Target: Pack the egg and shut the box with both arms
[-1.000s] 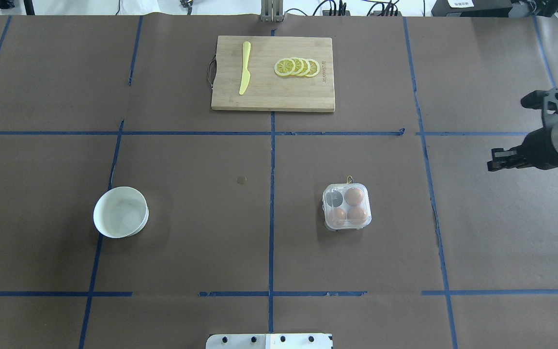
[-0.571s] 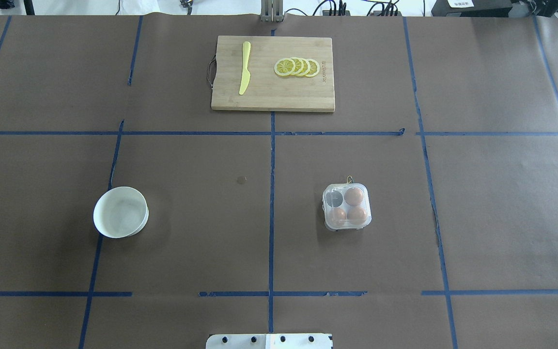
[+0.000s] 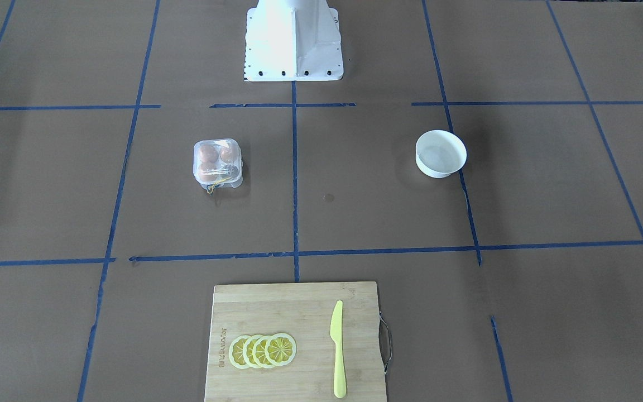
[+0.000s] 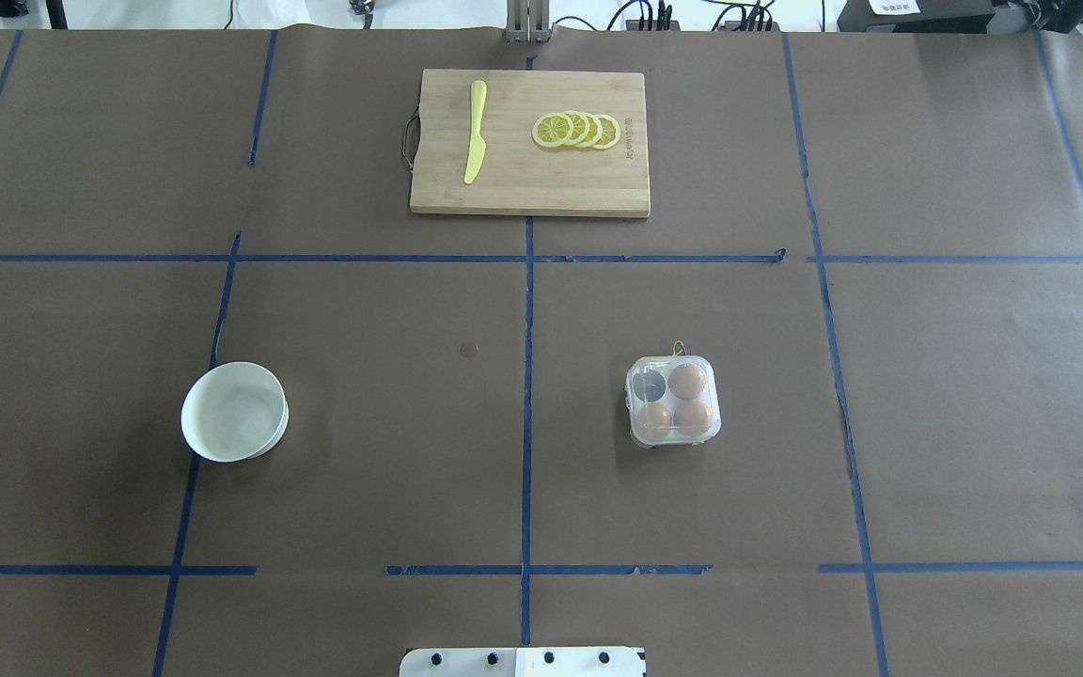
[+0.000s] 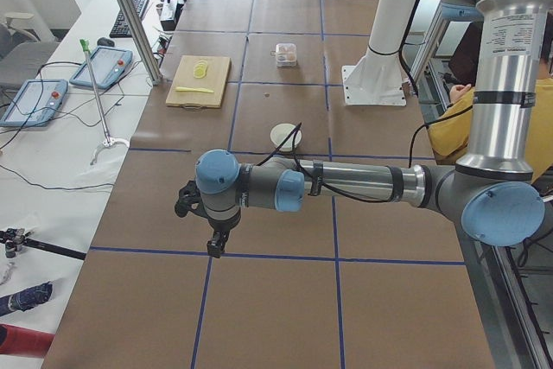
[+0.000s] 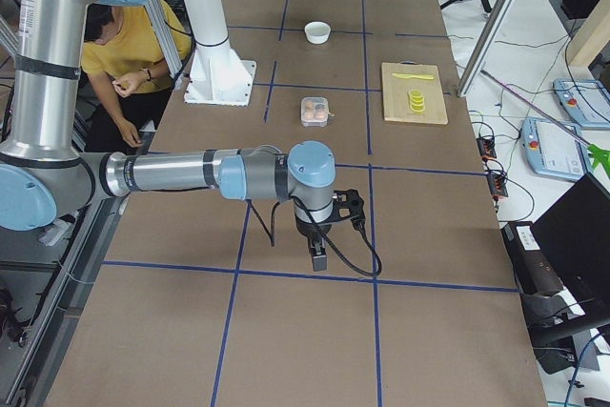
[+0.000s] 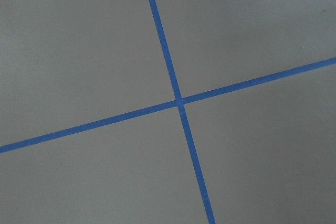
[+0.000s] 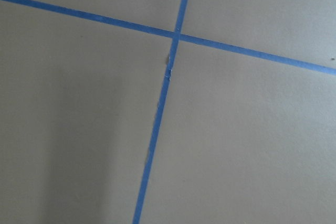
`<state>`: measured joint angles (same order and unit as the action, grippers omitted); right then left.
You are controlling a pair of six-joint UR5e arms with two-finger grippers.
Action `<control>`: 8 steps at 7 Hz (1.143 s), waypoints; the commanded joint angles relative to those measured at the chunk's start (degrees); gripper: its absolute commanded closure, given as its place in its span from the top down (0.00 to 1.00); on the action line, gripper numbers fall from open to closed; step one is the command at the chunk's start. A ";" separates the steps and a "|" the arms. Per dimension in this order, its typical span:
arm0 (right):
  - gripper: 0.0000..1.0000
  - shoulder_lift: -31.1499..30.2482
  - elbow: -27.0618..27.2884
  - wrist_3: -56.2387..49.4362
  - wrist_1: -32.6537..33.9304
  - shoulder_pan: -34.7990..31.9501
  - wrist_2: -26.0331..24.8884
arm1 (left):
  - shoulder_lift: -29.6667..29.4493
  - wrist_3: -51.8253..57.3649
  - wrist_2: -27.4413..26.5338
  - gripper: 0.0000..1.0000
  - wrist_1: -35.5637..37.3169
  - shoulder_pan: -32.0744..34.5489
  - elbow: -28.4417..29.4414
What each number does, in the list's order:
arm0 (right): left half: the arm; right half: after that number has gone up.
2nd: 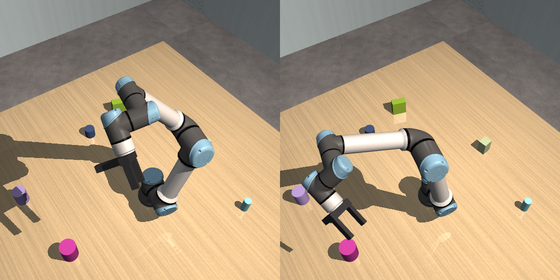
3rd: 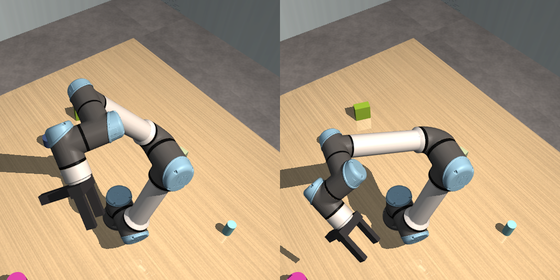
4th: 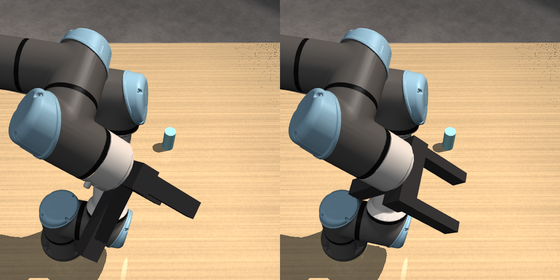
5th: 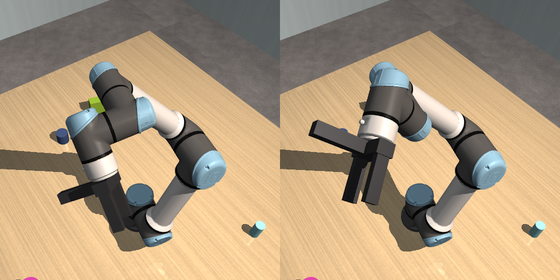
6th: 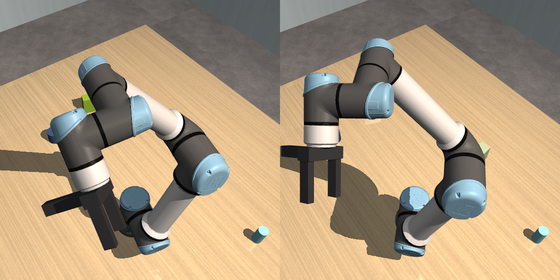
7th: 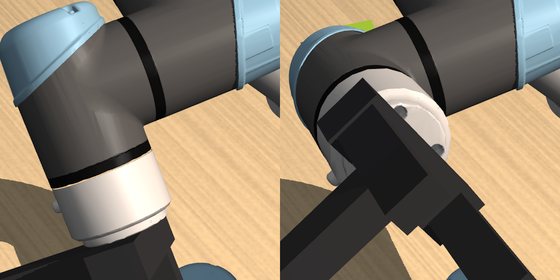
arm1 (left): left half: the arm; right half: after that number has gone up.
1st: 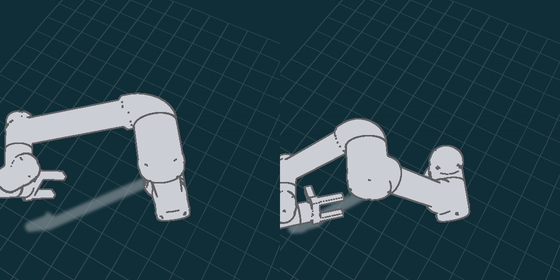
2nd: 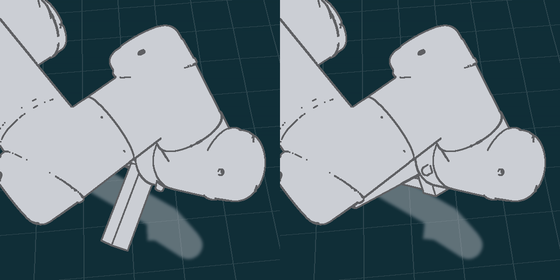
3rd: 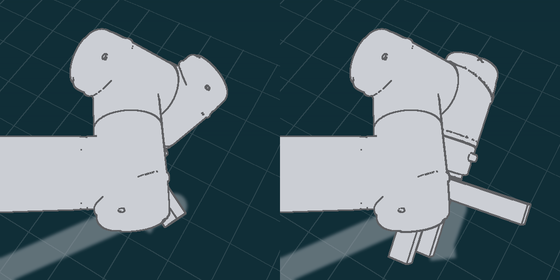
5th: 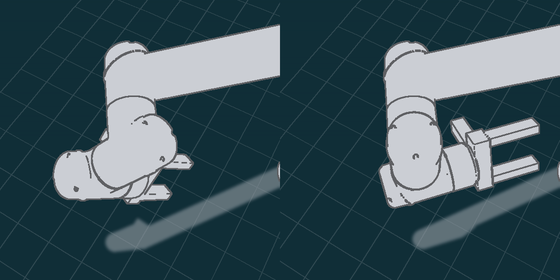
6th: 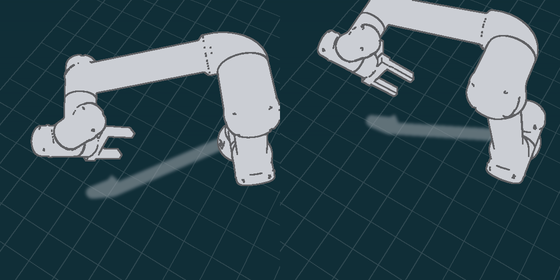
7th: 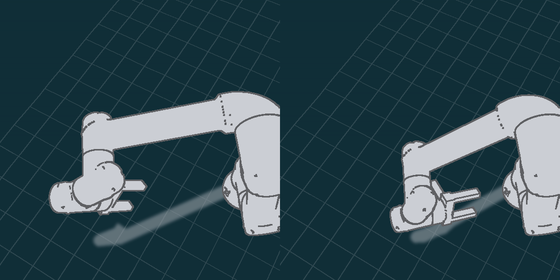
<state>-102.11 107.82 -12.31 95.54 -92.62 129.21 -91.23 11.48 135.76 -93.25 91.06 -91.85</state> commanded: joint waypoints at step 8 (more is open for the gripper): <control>1.00 -2.05 -5.34 -2.72 2.10 -1.51 -0.54 | 0.61 0.38 0.03 1.00 -7.38 -0.09 0.27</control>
<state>-104.15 102.92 -15.05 97.93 -94.21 128.75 -90.69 11.84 135.80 -99.68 90.97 -91.69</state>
